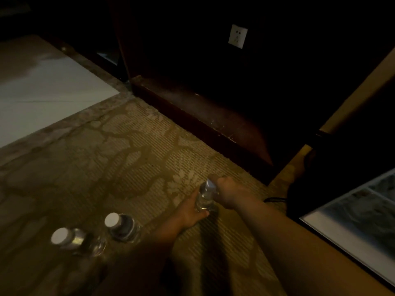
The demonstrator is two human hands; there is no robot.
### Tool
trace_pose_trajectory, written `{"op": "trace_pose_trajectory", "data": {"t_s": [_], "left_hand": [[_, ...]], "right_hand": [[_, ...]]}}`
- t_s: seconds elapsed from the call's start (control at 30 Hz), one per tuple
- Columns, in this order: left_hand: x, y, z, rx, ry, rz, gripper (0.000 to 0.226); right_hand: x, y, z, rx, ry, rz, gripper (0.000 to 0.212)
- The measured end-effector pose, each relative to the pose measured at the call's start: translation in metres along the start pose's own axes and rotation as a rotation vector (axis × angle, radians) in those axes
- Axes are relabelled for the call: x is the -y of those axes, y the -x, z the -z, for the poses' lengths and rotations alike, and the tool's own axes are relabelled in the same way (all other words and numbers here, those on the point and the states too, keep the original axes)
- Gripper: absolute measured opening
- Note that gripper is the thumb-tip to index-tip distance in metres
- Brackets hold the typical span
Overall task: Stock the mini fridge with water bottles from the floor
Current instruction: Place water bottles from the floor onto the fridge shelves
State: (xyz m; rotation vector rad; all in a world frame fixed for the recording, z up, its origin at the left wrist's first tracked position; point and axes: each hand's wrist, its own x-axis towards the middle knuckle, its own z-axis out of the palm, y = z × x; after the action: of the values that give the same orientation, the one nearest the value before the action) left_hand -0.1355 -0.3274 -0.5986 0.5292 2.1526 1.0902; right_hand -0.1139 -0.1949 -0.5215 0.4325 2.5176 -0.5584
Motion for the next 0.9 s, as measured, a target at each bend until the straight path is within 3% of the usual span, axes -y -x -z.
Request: {"op": "trace_pose_trajectory", "data": {"t_s": [0.43, 0.63, 0.9], "left_hand": [[0.001, -0.014, -0.018, 0.100, 0.037, 0.046, 0.065], [-0.009, -0.012, -0.025, 0.054, 0.091, 0.033, 0.069], [-0.054, -0.001, -0.023, 0.064, 0.191, -0.002, 0.065]], "right_hand": [[-0.008, 0.000, -0.010, 0.068, 0.074, -0.017, 0.058], [-0.006, 0.014, 0.019, 0.033, 0.130, 0.073, 0.038], [-0.013, 0.059, 0.082, -0.014, 0.245, 0.211, 0.031]]}}
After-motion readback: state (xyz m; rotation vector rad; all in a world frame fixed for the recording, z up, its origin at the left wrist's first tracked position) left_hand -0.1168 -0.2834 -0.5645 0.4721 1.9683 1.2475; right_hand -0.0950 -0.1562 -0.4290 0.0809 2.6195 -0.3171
